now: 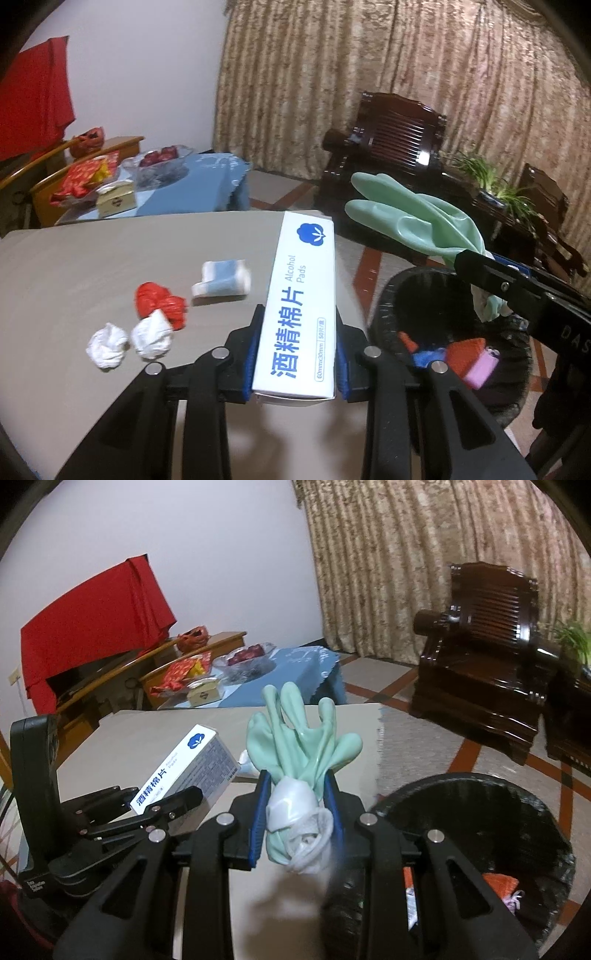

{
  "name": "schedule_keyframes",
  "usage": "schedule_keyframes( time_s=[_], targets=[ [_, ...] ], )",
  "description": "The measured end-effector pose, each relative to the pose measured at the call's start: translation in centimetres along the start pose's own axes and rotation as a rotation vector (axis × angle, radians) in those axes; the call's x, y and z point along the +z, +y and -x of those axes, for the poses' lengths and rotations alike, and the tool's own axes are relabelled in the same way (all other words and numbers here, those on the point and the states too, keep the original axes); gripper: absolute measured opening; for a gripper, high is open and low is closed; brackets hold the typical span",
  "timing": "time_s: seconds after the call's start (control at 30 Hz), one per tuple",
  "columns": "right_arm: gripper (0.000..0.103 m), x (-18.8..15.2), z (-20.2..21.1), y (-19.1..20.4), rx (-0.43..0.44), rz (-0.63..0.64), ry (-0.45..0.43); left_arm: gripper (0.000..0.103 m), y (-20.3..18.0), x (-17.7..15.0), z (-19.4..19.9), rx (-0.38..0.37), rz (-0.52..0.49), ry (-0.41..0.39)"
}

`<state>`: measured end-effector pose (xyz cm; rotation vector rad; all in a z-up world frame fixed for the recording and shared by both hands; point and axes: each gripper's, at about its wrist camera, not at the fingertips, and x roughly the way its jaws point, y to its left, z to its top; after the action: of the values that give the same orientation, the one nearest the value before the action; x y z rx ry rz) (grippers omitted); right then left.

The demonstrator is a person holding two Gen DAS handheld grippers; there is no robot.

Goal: Collect trash
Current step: 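Carry the alcohol-pad box and green glove over the bin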

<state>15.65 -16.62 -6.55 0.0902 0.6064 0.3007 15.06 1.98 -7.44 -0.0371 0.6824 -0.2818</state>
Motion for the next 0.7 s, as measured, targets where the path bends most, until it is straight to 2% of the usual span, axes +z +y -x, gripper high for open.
schedule_keyframes(
  time_s=[0.33, 0.7],
  targets=[
    [0.028, -1.7, 4.2, -5.4, -0.112, -0.054, -0.025, 0.032, -6.0, 0.5, -1.4, -0.096, -0.072, 0.002],
    [0.028, -4.0, 7.1, -11.5, -0.248, -0.119, -0.023, 0.032, -12.8, 0.2, -4.1, -0.218, -0.144, 0.043]
  ],
)
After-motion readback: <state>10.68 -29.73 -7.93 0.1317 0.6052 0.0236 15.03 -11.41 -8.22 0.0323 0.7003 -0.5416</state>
